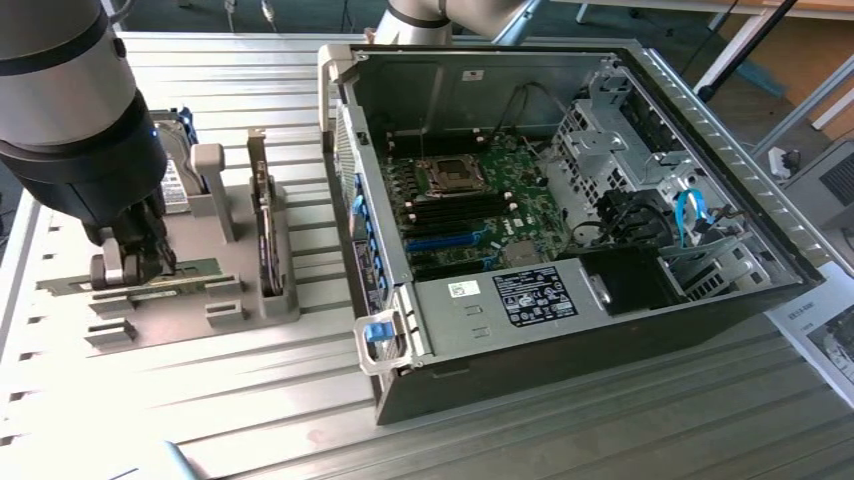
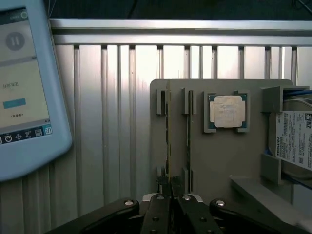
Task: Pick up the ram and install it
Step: 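Pick up the ram and move it above insertion slot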
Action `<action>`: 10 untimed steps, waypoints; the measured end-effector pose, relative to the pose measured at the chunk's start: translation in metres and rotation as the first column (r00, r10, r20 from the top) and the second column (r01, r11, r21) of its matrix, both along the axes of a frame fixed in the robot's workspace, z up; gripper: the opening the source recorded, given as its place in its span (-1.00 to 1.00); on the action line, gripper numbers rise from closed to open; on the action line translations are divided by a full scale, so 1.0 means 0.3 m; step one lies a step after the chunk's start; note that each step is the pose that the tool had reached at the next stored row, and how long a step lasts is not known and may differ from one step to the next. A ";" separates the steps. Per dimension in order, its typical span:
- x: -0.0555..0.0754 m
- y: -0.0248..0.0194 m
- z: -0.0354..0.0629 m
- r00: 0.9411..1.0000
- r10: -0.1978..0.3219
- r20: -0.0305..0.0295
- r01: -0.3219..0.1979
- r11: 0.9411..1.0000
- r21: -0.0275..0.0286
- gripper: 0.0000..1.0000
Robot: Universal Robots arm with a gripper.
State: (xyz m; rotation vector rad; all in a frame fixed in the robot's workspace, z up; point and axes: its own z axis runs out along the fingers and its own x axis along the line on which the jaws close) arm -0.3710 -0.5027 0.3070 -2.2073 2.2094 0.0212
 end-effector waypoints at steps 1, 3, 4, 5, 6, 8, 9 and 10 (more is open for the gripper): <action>0.000 0.000 0.004 1.000 0.000 0.000 0.000 1.000 0.000 -0.76; 0.000 0.000 0.012 1.000 0.000 0.000 0.000 1.000 0.000 -0.76; 0.000 0.000 0.016 1.000 0.000 0.000 0.000 1.000 0.000 -0.76; 0.000 0.000 0.019 1.000 0.000 0.000 0.000 1.000 0.000 -0.76; 0.000 0.000 0.023 1.000 0.000 0.000 0.000 1.000 0.000 -0.76; 0.000 0.000 0.030 1.000 0.000 0.000 0.000 1.000 0.000 -0.76; 0.000 0.000 0.034 1.000 0.000 0.000 0.000 1.000 0.000 -0.76; 0.000 0.000 0.038 1.000 0.000 0.000 0.000 1.000 0.000 -0.76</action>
